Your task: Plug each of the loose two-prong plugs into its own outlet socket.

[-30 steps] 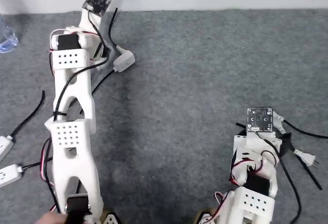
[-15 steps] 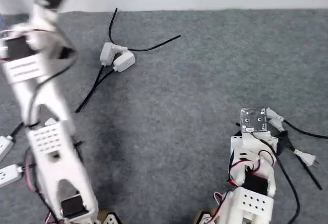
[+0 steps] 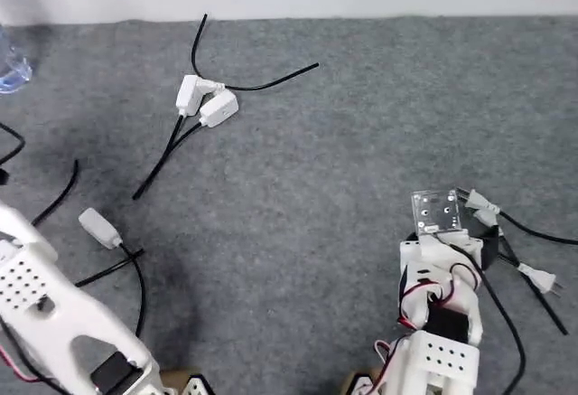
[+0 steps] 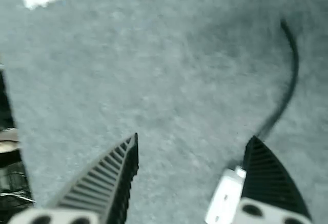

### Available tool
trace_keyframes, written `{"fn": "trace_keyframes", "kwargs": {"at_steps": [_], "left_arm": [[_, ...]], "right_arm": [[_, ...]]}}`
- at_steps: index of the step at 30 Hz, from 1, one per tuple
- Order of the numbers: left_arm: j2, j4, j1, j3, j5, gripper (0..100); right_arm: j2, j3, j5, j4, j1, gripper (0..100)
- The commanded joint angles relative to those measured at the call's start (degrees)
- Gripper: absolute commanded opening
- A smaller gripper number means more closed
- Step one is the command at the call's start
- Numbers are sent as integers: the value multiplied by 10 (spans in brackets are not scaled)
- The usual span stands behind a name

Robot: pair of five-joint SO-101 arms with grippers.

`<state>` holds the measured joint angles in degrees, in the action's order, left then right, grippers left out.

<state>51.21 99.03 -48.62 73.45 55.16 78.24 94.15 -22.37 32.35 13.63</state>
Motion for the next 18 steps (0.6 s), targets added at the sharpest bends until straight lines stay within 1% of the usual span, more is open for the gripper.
{"fn": "trace_keyframes", "kwargs": {"at_steps": [1, 3, 7, 10, 14, 15, 18], "left_arm": [[-90, 18, 11, -81, 9, 312], [-150, 18, 30, -156, 6, 312], [-307, 16, 83, -332, -24, 312], [-421, 11, 121, -466, -25, 312], [-550, -33, 145, -631, -23, 312], [-578, -46, 148, -674, -16, 312], [-649, -98, 153, -811, 41, 312]], "right_arm": [[5, -4, -12, -11, -7, 383], [5, -4, -12, -11, -7, 383], [5, -4, -13, -11, -7, 383], [5, -4, -14, -11, -7, 383], [5, -4, -15, -10, -7, 383], [5, -4, -15, -10, -7, 383], [5, -4, -15, -9, -7, 383]]}}
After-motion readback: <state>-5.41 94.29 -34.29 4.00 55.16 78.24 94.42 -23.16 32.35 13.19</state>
